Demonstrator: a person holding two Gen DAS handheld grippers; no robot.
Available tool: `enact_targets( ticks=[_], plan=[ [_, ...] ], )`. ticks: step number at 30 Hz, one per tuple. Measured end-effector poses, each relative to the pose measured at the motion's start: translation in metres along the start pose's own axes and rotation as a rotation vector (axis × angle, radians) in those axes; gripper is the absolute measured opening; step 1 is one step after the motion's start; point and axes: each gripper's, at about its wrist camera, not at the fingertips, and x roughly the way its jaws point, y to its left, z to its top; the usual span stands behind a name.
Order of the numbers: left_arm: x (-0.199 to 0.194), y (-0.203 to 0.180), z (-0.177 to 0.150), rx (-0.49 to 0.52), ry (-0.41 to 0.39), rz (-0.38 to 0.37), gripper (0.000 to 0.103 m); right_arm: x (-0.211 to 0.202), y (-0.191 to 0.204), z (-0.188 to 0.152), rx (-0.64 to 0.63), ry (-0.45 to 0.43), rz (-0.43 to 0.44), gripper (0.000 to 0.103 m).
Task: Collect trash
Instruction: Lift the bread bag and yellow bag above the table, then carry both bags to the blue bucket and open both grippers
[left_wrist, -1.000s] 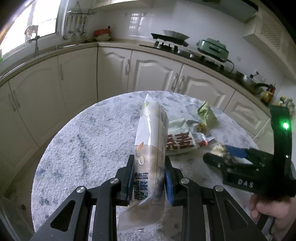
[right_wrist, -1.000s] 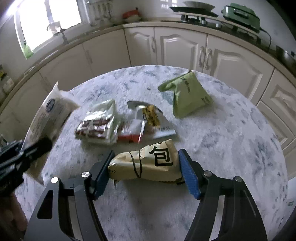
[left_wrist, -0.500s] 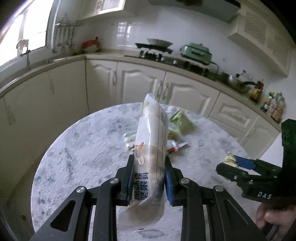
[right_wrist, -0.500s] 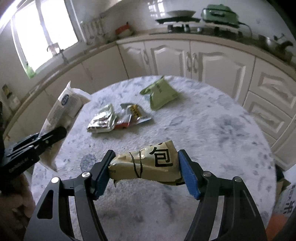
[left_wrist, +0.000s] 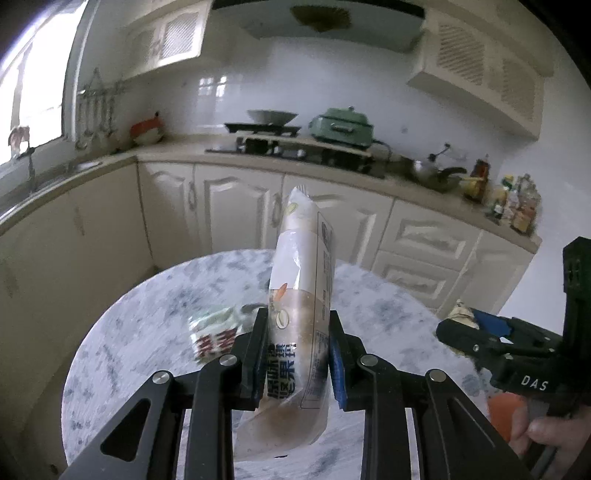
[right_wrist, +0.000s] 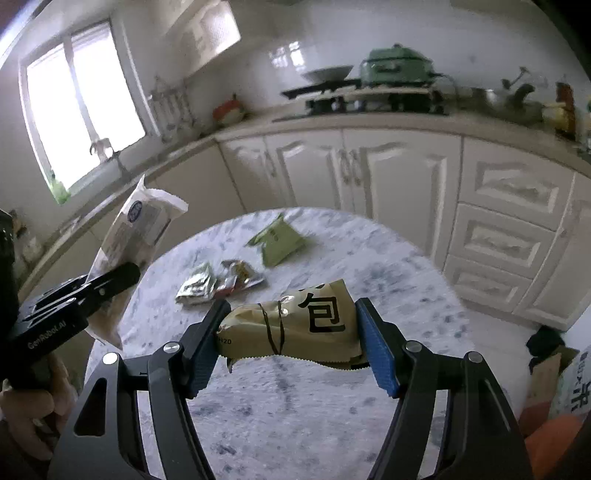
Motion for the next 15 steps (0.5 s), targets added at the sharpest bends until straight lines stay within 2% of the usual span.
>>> enact_targets(
  ticks=[6, 15],
  plan=[
    [-0.006, -0.037, 0.011, 0.056, -0.031, -0.052, 0.025, -0.040, -0.038, 0.002, 0.053, -0.070, -0.055, 0.070],
    [0.003, -0.100, 0.029, 0.145, -0.064, -0.169, 0.025, -0.101, -0.111, -0.006, 0.164, -0.151, -0.198, 0.070]
  ],
)
